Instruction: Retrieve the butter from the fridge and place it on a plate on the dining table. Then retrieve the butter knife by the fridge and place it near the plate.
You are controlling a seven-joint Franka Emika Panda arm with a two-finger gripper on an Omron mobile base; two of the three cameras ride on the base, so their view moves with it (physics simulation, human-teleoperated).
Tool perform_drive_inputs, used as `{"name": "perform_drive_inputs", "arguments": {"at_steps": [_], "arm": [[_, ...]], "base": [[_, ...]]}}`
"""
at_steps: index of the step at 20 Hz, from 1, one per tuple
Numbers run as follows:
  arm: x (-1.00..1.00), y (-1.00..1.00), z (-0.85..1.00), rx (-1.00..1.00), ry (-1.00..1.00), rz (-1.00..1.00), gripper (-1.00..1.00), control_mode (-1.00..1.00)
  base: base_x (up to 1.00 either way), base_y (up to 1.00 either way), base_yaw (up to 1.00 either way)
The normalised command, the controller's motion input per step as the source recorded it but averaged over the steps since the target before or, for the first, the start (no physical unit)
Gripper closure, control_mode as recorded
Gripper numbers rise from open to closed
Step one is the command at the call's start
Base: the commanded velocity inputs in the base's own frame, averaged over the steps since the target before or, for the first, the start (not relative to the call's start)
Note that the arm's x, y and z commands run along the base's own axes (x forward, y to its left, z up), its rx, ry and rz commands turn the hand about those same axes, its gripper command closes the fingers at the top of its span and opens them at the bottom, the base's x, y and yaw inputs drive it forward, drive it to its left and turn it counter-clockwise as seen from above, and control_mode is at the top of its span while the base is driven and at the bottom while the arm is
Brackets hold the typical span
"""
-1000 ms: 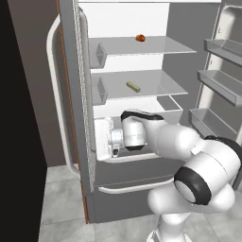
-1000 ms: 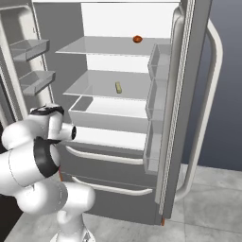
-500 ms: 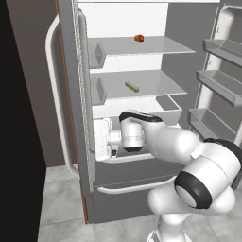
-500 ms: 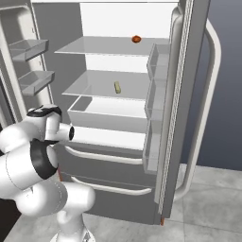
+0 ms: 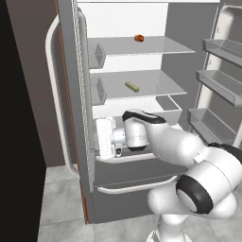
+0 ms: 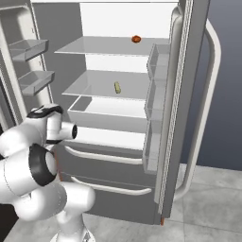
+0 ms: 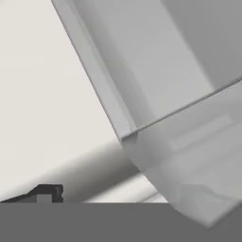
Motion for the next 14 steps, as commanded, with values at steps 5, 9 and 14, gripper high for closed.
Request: {"name": "perform_drive_inputs", "arguments": {"at_steps": [5, 9, 14], "arm": [[-0.01, -0.57, 0.21, -0.03, 0.08, -0.06, -1.0, -1.0], [0.0, -0.63, 0.14, -0.1, 0.04, -0.08, -1.0, -1.0], [0.0, -0.84, -0.01, -0.37, 0.0, -0.04, -1.0, -1.0]], "base": [[0.0, 0.0, 0.0], [0.0, 0.0, 0.0], [0.0, 0.0, 0.0]]}}
